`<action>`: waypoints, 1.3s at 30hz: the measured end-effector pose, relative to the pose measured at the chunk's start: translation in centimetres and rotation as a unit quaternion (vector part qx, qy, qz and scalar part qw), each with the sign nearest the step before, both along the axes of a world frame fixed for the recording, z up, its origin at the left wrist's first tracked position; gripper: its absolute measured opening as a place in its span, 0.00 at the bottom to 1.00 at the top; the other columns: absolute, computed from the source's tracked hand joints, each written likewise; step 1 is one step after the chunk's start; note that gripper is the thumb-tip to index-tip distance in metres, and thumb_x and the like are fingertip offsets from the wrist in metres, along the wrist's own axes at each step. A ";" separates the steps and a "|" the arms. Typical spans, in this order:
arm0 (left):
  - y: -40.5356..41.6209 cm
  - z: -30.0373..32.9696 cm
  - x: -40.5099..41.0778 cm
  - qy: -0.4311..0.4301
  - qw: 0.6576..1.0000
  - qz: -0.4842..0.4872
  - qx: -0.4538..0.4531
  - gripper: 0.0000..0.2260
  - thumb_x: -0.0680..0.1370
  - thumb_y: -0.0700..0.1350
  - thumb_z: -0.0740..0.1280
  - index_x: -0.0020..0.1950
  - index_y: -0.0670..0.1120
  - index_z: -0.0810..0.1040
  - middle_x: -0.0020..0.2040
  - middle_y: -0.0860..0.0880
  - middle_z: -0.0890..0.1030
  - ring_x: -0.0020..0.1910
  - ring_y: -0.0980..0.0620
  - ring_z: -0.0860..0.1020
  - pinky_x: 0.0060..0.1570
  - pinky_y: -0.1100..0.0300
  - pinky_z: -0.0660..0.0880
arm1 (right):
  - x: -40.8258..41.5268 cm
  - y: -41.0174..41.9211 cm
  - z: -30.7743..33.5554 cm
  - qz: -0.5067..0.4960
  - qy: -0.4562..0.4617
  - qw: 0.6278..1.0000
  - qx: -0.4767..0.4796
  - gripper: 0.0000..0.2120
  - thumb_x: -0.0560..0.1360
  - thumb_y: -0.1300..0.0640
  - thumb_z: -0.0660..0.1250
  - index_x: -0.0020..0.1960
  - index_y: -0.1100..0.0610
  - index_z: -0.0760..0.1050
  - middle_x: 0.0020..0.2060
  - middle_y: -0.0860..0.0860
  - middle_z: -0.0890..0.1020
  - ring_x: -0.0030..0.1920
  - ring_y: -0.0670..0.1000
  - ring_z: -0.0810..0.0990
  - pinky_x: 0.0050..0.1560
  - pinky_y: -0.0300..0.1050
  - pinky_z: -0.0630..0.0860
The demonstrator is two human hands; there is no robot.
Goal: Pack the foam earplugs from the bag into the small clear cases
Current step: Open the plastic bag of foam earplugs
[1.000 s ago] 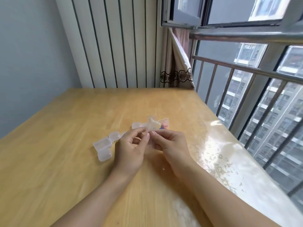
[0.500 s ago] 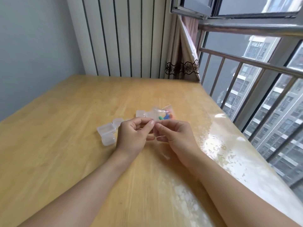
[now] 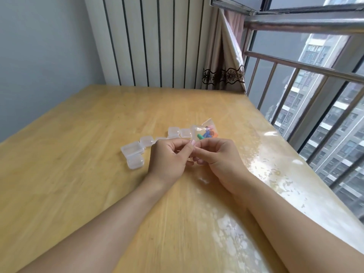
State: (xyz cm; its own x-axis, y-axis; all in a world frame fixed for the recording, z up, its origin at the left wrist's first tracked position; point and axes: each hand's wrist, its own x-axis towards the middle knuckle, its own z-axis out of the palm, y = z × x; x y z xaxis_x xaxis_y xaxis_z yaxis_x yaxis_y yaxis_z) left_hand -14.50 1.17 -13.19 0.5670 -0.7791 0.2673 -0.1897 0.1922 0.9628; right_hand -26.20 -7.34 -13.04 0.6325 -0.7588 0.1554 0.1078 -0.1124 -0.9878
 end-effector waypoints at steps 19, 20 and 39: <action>0.2 -0.1 0.1 0.081 0.993 -0.067 0.057 0.10 0.82 0.40 0.66 0.50 0.36 0.84 0.42 0.37 0.86 0.43 0.45 0.87 0.42 0.60 0.83 | -0.7 -0.2 0.6 0.008 0.104 0.988 -0.116 0.09 0.81 0.62 0.67 0.46 0.68 0.77 0.34 0.61 0.80 0.34 0.55 0.78 0.39 0.53 0.76; 0.2 -0.1 0.1 0.080 0.993 -0.071 0.056 0.10 0.82 0.40 0.66 0.50 0.36 0.84 0.42 0.37 0.87 0.43 0.45 0.87 0.42 0.60 0.83 | -0.7 -0.2 0.7 0.011 0.112 0.986 -0.124 0.09 0.81 0.62 0.67 0.46 0.69 0.77 0.34 0.61 0.80 0.33 0.55 0.77 0.39 0.53 0.76; 0.8 0.8 -0.4 0.087 0.988 -0.106 0.066 0.09 0.81 0.41 0.67 0.51 0.37 0.85 0.43 0.37 0.87 0.45 0.44 0.87 0.43 0.61 0.82 | -1.3 0.2 1.3 -0.044 0.125 0.986 -0.105 0.07 0.73 0.62 0.75 0.40 0.66 0.83 0.29 0.55 0.81 0.28 0.45 0.75 0.30 0.35 0.71</action>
State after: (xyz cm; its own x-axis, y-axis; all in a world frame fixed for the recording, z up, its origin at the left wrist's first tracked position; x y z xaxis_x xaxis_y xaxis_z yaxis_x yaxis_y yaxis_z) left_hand -14.88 1.99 -12.38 0.4160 -0.9069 0.0676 0.0124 0.0800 0.9967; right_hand -27.52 -7.11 -11.74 0.6034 -0.7806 0.1626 -0.1561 -0.3156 -0.9360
